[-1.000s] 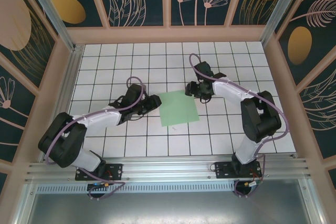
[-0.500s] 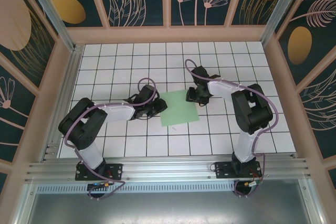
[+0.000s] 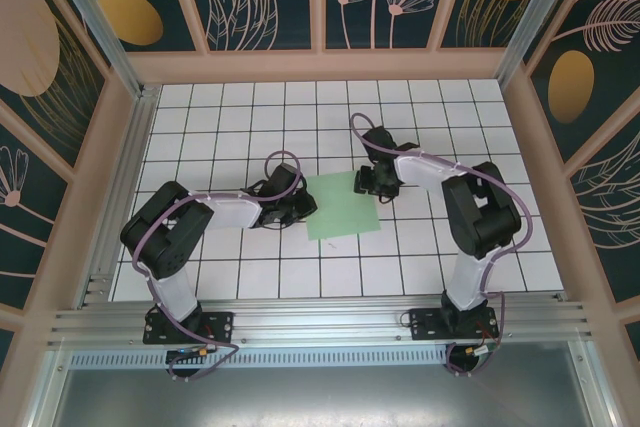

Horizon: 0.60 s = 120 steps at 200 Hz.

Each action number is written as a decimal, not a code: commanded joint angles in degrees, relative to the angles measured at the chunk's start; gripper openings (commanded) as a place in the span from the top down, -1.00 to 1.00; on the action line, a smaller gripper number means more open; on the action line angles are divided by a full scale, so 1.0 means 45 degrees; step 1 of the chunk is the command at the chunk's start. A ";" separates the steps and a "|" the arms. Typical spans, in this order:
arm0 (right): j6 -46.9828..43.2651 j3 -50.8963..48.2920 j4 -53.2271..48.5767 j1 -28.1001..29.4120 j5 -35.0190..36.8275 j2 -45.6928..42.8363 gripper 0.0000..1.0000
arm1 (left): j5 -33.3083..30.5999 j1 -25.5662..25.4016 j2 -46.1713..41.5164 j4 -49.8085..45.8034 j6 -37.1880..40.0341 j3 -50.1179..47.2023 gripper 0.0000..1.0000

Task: Fold a paper plane with a square sheet of paper (pick it up from the middle)
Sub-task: First fold in half a square sheet of paper at the center of the table.

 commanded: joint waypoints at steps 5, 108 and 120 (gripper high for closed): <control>0.0083 0.0217 -0.0547 0.0467 0.0450 -0.0631 -0.24 | -0.0366 -0.0044 0.0323 -0.0722 0.0080 0.0124 0.71; -0.0128 0.0272 -0.0214 0.1351 -0.1010 0.0753 -0.52 | -0.0230 -0.0042 0.0634 -0.0657 0.0099 0.0146 0.90; -0.0086 0.0198 -0.0101 0.1375 -0.1297 0.0838 -0.54 | -0.0228 -0.0052 0.0686 -0.0645 0.0099 0.0142 0.91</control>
